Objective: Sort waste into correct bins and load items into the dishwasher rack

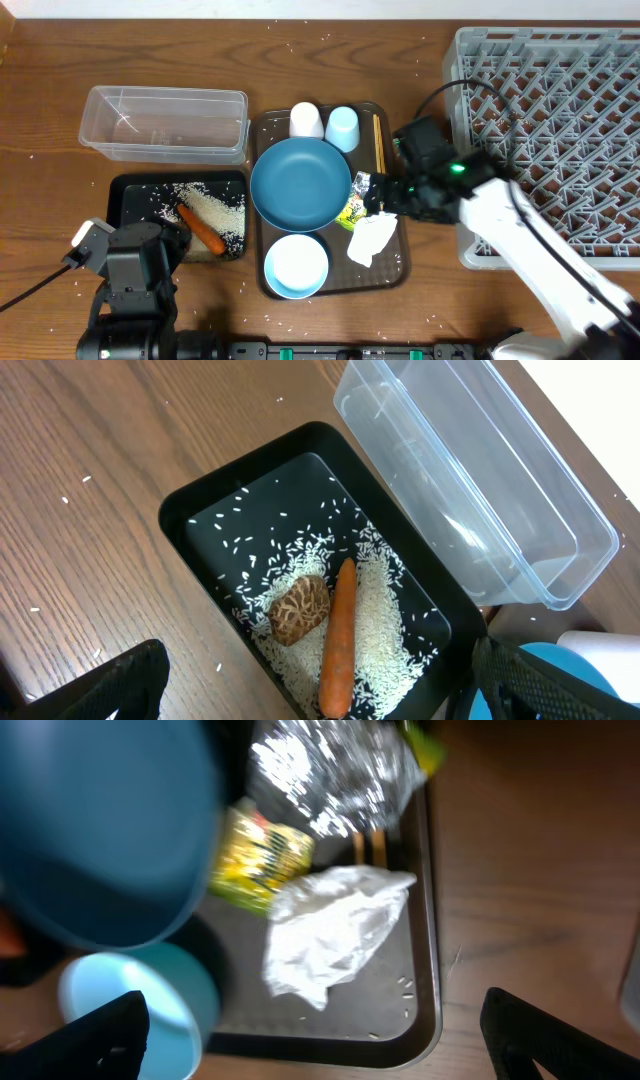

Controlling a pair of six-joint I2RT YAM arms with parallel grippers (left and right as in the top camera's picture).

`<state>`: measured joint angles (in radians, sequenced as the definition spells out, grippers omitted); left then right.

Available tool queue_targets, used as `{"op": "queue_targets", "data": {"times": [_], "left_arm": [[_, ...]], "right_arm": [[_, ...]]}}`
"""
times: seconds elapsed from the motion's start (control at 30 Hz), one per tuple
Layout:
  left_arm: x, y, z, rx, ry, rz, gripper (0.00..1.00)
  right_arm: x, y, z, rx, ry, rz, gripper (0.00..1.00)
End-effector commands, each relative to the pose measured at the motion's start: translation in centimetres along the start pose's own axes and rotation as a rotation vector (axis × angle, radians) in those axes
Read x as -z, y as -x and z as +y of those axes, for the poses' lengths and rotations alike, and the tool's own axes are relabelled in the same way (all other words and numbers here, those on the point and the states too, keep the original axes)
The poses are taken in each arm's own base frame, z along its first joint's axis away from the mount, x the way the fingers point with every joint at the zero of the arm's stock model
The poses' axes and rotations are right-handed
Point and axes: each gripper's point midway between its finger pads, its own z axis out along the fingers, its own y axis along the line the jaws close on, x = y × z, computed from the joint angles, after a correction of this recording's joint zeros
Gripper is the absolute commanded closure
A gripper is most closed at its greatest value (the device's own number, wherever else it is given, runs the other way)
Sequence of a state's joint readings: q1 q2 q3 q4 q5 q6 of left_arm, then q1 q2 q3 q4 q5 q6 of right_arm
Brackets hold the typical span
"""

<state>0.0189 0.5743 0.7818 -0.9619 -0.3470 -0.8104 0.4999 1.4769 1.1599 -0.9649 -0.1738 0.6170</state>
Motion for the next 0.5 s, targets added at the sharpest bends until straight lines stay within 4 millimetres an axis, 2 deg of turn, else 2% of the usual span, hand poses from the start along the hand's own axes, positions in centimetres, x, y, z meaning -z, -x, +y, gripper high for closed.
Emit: {"op": "queue_targets", "data": {"times": [0.0,0.1,0.17,0.23,0.3,0.47], "left_arm": [[0.0,0.3,0.3,0.001,0.016,-0.018,0.02],[0.0,0.3,0.3,0.001,0.016,-0.018,0.02],[0.0,0.3,0.3,0.001,0.016,-0.017,0.02],[0.0,0.3,0.3,0.001,0.016,-0.017,0.02],[0.0,0.3,0.3,0.001,0.016,-0.018,0.02],[0.0,0.3,0.3,0.001,0.016,-0.018,0.02]], "right_arm": [[3.1,-0.3,2.4,0.149,0.177,-0.037,0.01],[5.0,-1.4,4.7,0.273,0.301,-0.05,0.01],[5.4,-2.0,5.4,0.304,0.319,-0.05,0.01],[5.2,-2.9,6.2,0.337,0.326,-0.035,0.01],[4.8,-3.8,7.1,0.374,0.33,-0.015,0.08],[2.7,-7.2,10.3,0.505,0.352,0.061,0.15]]}}
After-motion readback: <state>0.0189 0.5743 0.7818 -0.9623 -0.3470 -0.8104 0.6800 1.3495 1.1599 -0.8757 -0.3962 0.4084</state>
